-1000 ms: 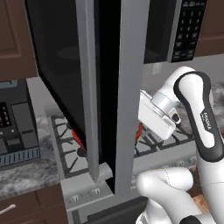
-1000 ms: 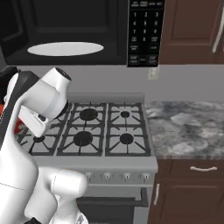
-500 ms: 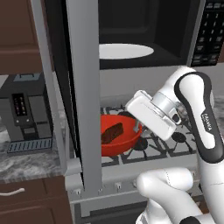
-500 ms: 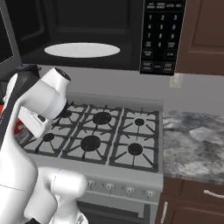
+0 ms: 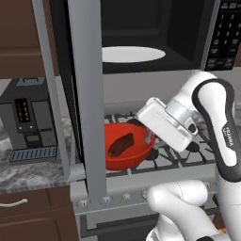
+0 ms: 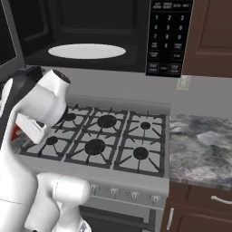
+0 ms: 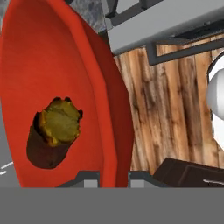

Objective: Pick the sweet potato from the sink and place it in the bowl. Then pick the bowl and place it in the microwave. Then close the microwave door and press the start button.

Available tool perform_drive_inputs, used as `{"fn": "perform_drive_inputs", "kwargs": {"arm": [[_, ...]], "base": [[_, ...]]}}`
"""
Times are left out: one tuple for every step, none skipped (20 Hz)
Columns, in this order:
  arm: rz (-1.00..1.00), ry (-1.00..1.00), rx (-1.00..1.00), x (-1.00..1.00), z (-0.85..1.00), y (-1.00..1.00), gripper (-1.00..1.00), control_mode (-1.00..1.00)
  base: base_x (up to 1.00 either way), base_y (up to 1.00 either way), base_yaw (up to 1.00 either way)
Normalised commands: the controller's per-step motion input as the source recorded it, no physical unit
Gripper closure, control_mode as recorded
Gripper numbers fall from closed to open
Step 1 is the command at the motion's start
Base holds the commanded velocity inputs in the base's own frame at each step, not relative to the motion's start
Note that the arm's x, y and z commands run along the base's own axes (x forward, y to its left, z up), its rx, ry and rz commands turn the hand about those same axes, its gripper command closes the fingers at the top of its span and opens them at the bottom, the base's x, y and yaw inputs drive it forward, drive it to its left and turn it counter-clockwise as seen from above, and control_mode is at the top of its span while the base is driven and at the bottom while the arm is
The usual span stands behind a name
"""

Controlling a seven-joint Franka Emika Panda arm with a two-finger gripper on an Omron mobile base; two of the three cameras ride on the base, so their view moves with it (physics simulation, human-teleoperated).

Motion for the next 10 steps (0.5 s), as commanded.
{"fn": "perform_drive_inputs", "kwargs": {"arm": [[-0.11, -0.19, 0.00, -0.52, 0.56, -0.19, 1.00, -1.00], [-0.15, -0.14, 0.00, -0.23, 0.76, -0.36, 1.00, -1.00], [-0.20, -0.06, 0.03, 0.00, 0.90, -0.56, 1.00, -1.00], [-0.23, -0.09, 0.01, 0.00, 1.00, -0.59, 1.00, -1.00], [-0.27, -0.07, 0.00, 0.00, 1.00, -0.63, 1.00, -1.00], [-0.35, -0.07, 0.00, 0.00, 1.00, -0.72, 1.00, -1.00], [-0.36, -0.04, 0.00, 0.00, 1.00, -0.74, 1.00, -1.00], [-0.38, -0.04, 0.00, 0.06, 1.00, -0.74, 1.00, -1.00], [-0.38, -0.05, 0.00, 0.07, 1.00, -0.73, 1.00, -1.00], [-0.38, -0.07, 0.00, 0.14, 1.00, -0.69, 1.00, -1.00]], "base": [[0.00, 0.00, 0.00], [0.00, 0.00, 0.00], [0.00, 0.00, 0.00], [0.00, 0.00, 0.00], [0.00, 0.00, 0.00], [0.00, 0.00, 0.00], [0.00, 0.00, 0.00], [0.00, 0.00, 0.00], [0.00, 0.00, 0.00], [0.00, 0.00, 0.00]]}}
